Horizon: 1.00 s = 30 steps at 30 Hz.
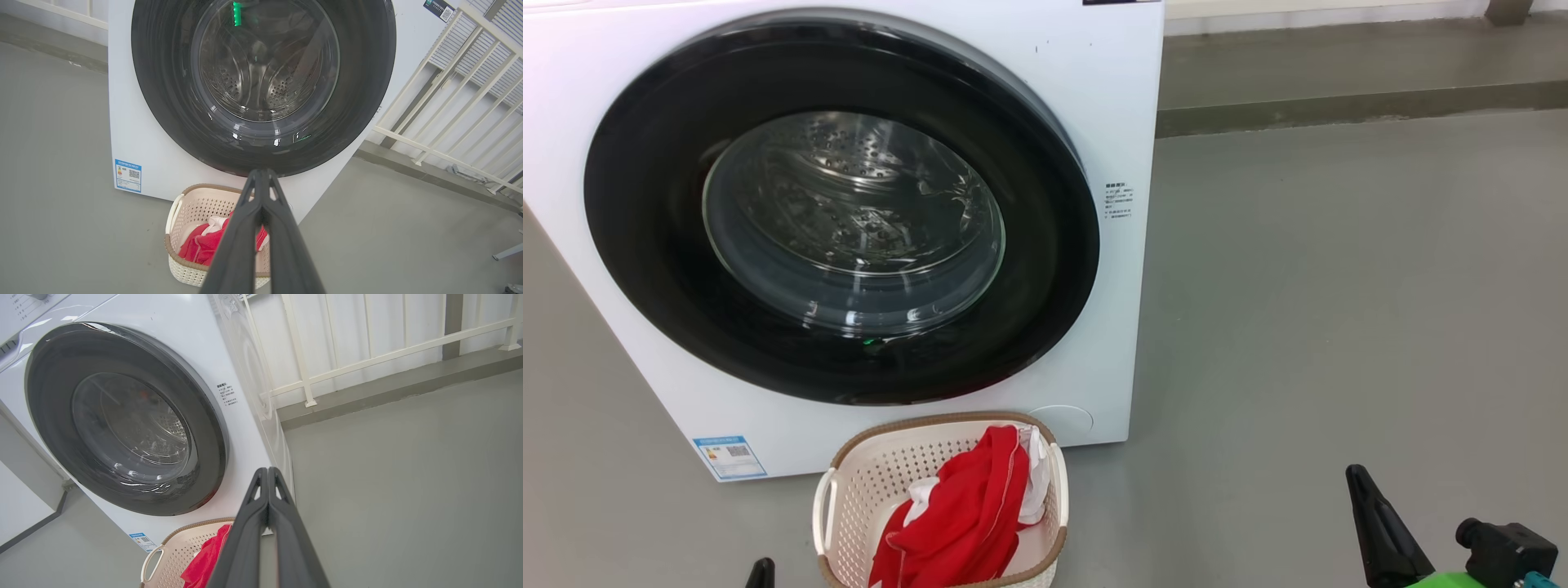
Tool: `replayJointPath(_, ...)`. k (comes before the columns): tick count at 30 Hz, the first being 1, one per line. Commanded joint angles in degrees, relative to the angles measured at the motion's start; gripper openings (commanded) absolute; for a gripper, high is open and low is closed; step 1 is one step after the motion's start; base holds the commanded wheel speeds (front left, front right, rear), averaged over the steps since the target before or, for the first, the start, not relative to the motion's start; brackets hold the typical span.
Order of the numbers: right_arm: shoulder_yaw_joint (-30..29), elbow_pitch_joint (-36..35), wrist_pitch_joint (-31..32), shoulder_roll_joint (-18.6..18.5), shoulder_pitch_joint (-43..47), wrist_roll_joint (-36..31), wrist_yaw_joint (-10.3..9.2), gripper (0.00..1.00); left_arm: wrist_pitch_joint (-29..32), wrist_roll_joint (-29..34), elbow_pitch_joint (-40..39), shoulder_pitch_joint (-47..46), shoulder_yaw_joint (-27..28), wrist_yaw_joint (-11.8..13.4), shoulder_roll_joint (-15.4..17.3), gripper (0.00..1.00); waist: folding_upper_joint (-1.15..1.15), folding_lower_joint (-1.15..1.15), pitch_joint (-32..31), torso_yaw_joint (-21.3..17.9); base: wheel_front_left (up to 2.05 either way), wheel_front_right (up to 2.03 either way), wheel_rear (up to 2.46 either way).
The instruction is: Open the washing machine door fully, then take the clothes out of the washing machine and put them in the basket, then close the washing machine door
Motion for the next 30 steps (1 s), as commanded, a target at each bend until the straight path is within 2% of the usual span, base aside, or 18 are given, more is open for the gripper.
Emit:
replayJointPath(1, -0.44, -1.13, 0.46, -0.54, -2.75, 2.09, 0.0, 0.0, 0.36, -1.91, -1.04, -2.87, 0.71, -0.08, 0.35, 0.0, 0.0, -0.01, 0.12, 0.02, 0.0, 0.0, 0.0)
replayJointPath(30, -1.62, 0.0, 5.17, -0.82, -5.89, 19.99, -0.02, 0.0, 4.97, -19.25, 1.02, -7.21, 1.21, -0.18, 0.03, 0.0, 0.0, -0.01, 1.81, 0.28, 0.0, 0.0, 0.0)
